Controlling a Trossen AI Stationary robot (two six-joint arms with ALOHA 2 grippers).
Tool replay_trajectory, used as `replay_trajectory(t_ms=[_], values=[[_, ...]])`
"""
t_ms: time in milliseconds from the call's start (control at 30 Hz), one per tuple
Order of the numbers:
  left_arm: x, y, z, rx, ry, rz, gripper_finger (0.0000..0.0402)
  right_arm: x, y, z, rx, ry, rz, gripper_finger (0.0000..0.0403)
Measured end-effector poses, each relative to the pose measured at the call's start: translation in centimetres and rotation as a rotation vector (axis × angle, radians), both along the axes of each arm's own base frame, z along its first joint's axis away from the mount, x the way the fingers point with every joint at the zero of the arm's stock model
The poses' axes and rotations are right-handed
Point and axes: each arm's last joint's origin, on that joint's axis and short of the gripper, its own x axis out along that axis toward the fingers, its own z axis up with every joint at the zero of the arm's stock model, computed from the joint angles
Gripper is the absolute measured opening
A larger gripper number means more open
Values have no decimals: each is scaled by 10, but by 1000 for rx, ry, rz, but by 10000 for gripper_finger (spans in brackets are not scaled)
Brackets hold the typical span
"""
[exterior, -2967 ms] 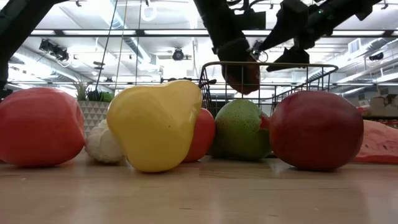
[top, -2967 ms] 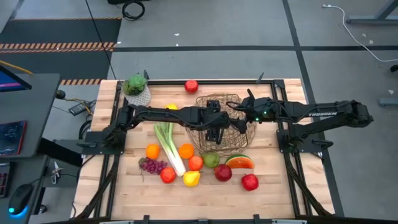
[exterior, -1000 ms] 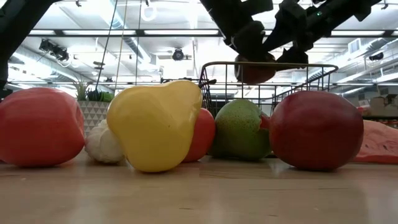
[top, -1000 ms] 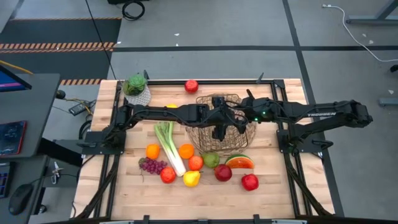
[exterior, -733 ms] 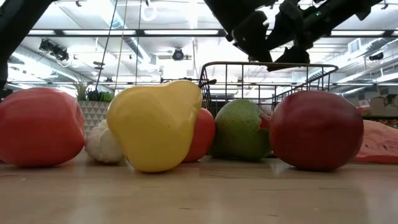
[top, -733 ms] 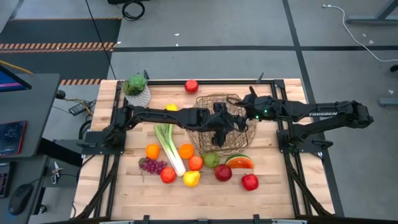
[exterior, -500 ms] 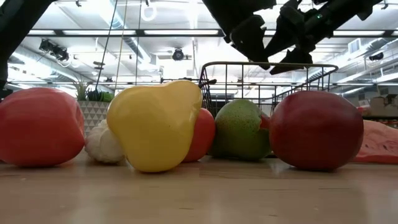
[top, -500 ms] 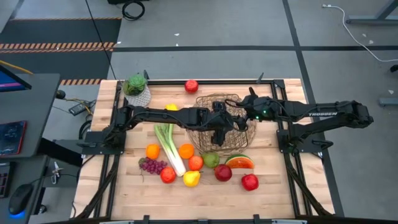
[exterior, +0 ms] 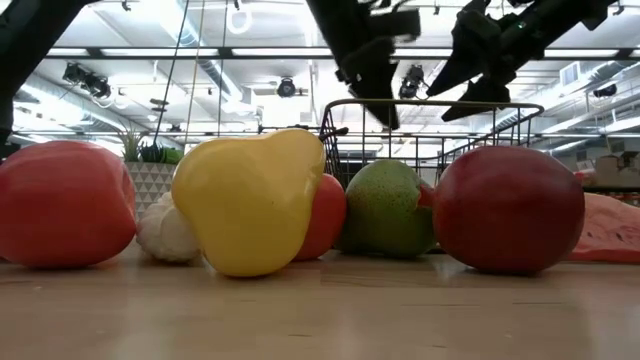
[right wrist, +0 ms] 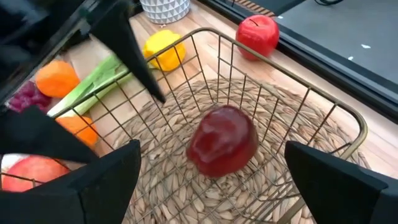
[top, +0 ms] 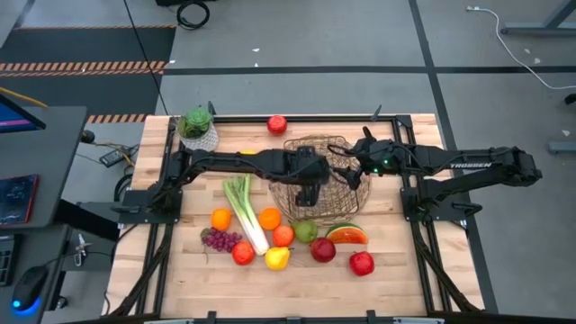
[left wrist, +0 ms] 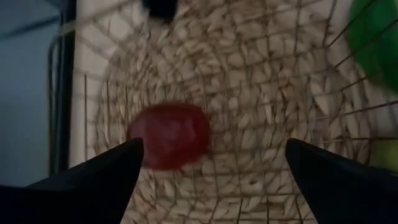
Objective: Build produce basket
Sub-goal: Put the yellow bell pepper into the brown wire basket
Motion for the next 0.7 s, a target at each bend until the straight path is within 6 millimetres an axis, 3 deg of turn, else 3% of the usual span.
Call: replay_trajectory(t_ms=[267,700], values=[[-15,22,-10,-18,161,70,400,-6,0,4,-13,-12,6,399],[-20,3,-3,11,201,-19,400,-42,-1,27,-66,-126,-10,399]])
